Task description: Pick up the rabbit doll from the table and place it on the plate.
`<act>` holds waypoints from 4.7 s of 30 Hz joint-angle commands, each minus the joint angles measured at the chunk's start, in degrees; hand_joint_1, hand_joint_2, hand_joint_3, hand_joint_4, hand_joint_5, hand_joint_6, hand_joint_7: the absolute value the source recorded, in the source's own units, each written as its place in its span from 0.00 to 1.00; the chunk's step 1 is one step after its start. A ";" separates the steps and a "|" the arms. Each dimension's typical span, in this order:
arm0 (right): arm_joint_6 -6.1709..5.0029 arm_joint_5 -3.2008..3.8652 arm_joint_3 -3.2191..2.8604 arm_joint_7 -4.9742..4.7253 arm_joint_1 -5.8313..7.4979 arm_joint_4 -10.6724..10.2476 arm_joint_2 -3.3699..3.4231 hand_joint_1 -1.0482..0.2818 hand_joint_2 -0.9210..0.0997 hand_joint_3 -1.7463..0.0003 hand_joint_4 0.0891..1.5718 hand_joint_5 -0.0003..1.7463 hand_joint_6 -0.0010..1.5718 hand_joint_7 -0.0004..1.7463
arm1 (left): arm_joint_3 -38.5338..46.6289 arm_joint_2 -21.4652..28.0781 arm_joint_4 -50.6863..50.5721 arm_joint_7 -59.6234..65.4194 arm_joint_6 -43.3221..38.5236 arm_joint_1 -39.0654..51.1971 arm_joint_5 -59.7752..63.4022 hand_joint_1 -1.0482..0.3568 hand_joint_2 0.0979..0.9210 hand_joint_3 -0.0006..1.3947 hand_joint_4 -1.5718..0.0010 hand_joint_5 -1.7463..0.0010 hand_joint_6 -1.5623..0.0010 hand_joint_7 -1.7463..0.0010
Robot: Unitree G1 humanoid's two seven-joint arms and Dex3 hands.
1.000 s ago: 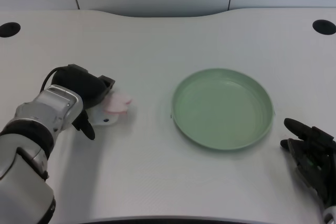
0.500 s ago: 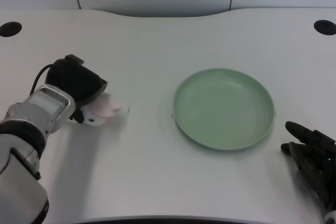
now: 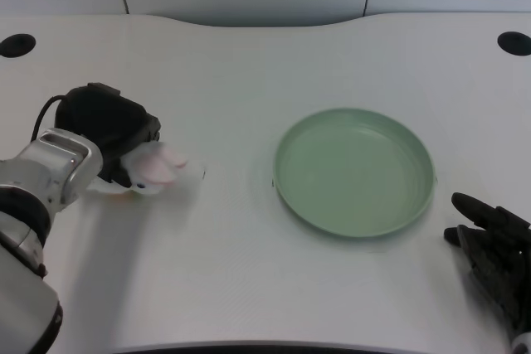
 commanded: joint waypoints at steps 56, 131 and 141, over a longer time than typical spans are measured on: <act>2.00 -2.39 3.29 -3.51 0.26 -1.57 2.22 0.53 0.00 0.82 0.38 0.46 0.54 0.00 | 5.48 -28.17 -0.67 -11.55 1.93 -10.31 -9.63 0.57 0.90 0.10 0.61 0.29 0.57 0.40; 3.14 -0.93 2.84 -1.58 -1.68 -1.45 0.86 0.53 0.00 0.83 0.38 0.49 0.55 0.01 | 44.93 -2.20 -66.04 -32.19 2.14 54.36 -58.07 0.34 1.00 0.30 0.84 0.04 0.85 0.32; 3.38 1.15 1.45 1.60 -1.91 -1.60 0.72 0.53 0.00 0.83 0.36 0.50 0.55 0.00 | 49.08 -5.28 -59.80 -36.91 0.10 58.96 -64.09 0.34 1.00 0.42 0.57 0.00 0.69 0.06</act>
